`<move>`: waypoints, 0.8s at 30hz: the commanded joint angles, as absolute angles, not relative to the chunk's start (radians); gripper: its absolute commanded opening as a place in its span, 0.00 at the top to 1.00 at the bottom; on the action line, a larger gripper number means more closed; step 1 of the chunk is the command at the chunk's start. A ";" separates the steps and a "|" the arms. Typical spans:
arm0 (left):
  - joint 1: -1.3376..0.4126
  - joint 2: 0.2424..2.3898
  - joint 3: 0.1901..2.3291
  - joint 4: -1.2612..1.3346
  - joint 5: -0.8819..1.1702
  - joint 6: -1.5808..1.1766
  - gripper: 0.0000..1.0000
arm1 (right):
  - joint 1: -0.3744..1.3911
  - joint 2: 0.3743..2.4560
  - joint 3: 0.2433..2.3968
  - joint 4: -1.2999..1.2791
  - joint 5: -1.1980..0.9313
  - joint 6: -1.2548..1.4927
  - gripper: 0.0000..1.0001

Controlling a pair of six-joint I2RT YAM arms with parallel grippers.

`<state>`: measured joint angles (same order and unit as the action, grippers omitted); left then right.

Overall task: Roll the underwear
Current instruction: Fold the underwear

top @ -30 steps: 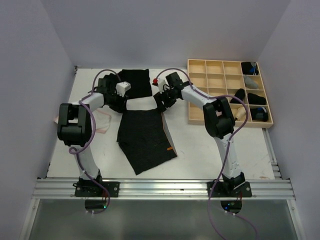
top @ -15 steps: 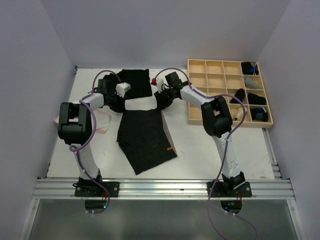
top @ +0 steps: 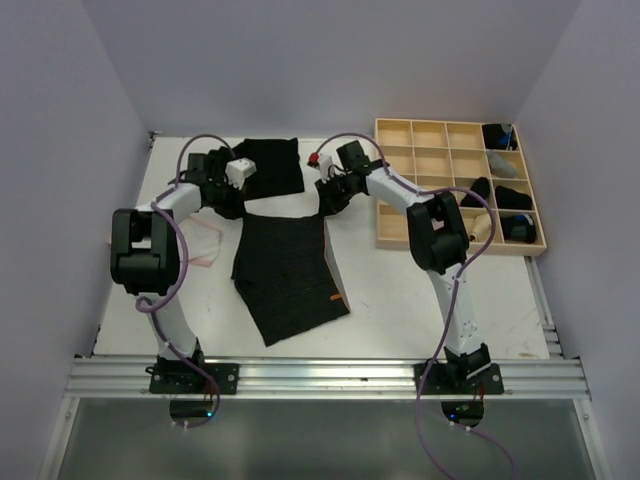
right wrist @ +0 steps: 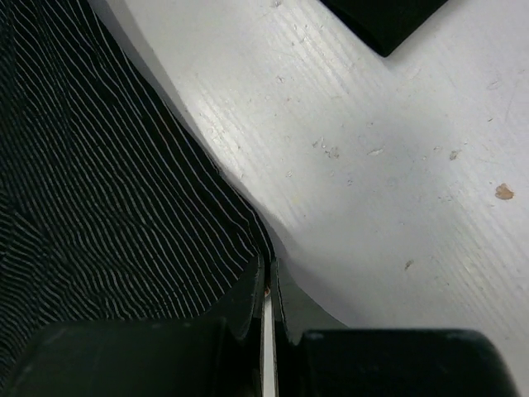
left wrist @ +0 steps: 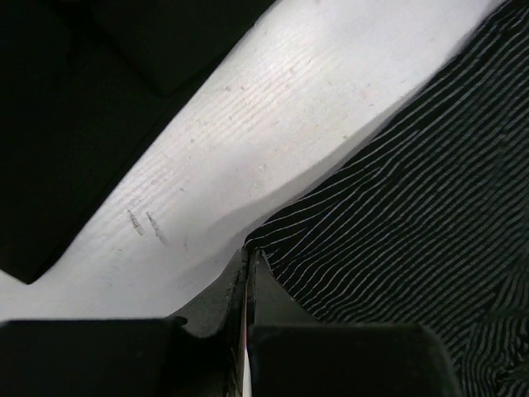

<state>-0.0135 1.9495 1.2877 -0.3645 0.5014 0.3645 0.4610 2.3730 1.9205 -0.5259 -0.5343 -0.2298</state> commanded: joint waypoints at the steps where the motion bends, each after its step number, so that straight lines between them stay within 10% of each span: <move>1: 0.000 1.796 1.354 -0.383 0.604 0.448 1.00 | 0.448 2.221 1.956 -0.545 -0.609 -0.261 1.00; 24: -0.151 1.074 0.833 -0.914 0.805 0.930 1.00 | 0.584 1.665 1.303 -0.785 -0.726 -0.764 1.00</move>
<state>-0.0830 1.1137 0.8886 -0.8467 0.8120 0.8574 0.5446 1.7325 1.3731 -0.7387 -0.7544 -0.6369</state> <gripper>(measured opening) 0.009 0.025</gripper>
